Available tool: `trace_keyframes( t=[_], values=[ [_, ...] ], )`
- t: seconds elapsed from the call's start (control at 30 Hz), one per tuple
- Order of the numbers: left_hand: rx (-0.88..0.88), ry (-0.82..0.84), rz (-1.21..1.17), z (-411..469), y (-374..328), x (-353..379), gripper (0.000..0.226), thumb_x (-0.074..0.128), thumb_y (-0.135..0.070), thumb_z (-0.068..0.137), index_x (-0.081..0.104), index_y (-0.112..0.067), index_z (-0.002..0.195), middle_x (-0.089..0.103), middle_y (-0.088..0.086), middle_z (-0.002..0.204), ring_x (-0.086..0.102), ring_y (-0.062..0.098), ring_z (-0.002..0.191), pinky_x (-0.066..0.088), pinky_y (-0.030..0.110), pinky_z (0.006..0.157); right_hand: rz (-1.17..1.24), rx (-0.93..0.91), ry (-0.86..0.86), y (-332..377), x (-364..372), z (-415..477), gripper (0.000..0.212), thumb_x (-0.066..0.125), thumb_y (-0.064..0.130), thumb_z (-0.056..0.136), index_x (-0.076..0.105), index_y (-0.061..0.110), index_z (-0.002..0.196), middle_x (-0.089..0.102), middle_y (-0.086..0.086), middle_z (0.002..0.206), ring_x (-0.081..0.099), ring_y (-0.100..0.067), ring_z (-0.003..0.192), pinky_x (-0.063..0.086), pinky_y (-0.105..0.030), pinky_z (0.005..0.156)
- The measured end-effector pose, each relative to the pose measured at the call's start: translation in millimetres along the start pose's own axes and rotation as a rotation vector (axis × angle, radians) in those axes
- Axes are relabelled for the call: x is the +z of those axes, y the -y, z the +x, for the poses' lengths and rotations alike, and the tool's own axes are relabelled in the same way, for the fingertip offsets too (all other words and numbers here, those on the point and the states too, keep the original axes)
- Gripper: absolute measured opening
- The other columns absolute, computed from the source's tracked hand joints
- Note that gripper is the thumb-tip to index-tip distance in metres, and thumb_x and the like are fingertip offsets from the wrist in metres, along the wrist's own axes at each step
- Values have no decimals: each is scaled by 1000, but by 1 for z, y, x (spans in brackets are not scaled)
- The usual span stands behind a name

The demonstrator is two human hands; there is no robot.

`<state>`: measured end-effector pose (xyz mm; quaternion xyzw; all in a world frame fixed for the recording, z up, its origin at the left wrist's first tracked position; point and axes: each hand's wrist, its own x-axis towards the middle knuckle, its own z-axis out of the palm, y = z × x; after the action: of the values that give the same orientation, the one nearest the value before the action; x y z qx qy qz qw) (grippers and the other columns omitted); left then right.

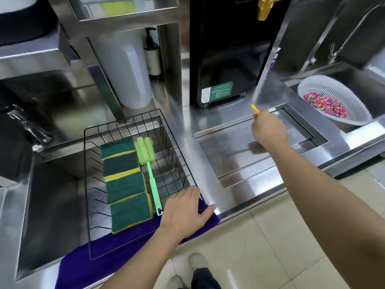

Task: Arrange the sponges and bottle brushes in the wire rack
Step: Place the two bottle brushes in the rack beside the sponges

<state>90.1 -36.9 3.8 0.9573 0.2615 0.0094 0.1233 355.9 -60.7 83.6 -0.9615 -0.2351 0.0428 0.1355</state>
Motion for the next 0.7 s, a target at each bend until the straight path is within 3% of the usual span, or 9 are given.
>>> trace_keyframes(
  t=[0.13, 0.3, 0.37, 0.43, 0.57, 0.63, 0.7],
  values=[
    [1, -7, -7, -1, 1, -1, 43, 37, -63, 88, 45, -21, 88, 58, -5, 91, 54, 15, 82, 38, 28, 70, 297, -84, -95, 28, -1, -8, 27, 41, 0, 92, 55, -3, 115, 62, -31, 113, 58, -43, 105, 45, -40, 83],
    [8, -16, -9, -4, 6, 0, 53, 33, -65, 87, 55, -18, 98, 61, -2, 99, 56, 18, 89, 40, 31, 75, 510, -299, 34, 60, 25, -44, 32, 46, -4, 87, 57, 7, 116, 62, -18, 117, 58, -34, 105, 37, -26, 74],
    [10, -16, 10, -7, 11, 1, 66, 19, -70, 80, 56, -19, 100, 62, -2, 101, 56, 18, 91, 40, 31, 77, 426, -476, 79, 68, 39, -61, 23, 49, 6, 89, 54, 8, 111, 57, -15, 117, 57, -36, 102, 46, -36, 83],
    [8, -19, 12, -10, 15, 2, 73, 13, -72, 76, 57, -19, 102, 63, -2, 103, 57, 18, 92, 40, 32, 77, 196, -635, 107, 74, 53, -77, 19, 48, 15, 93, 51, 11, 112, 51, -12, 116, 58, -38, 94, 49, -46, 78],
    [-6, -33, 36, -18, 24, 4, 70, 17, -71, 78, 57, -18, 102, 64, -1, 102, 57, 20, 92, 41, 33, 77, -101, -918, 79, 83, 75, -98, 16, 54, 21, 93, 57, 9, 103, 56, -12, 102, 62, -37, 70, 44, -37, 51],
    [-11, -42, 44, -22, 28, 4, 68, 20, -70, 80, 57, -17, 99, 64, 1, 99, 58, 21, 90, 40, 34, 75, -256, -1053, 47, 86, 86, -103, 18, 75, 23, 77, 64, 10, 84, 61, -9, 79, 59, -29, 47, 38, -29, 40],
    [-18, -49, 38, -25, 31, 4, 66, 22, -69, 81, 58, -16, 97, 65, 2, 97, 58, 23, 89, 40, 35, 75, -381, -1119, 22, 90, 95, -106, 30, 87, 19, 55, 65, 14, 73, 60, -4, 66, 56, -22, 42, 40, -25, 40]
  ],
)
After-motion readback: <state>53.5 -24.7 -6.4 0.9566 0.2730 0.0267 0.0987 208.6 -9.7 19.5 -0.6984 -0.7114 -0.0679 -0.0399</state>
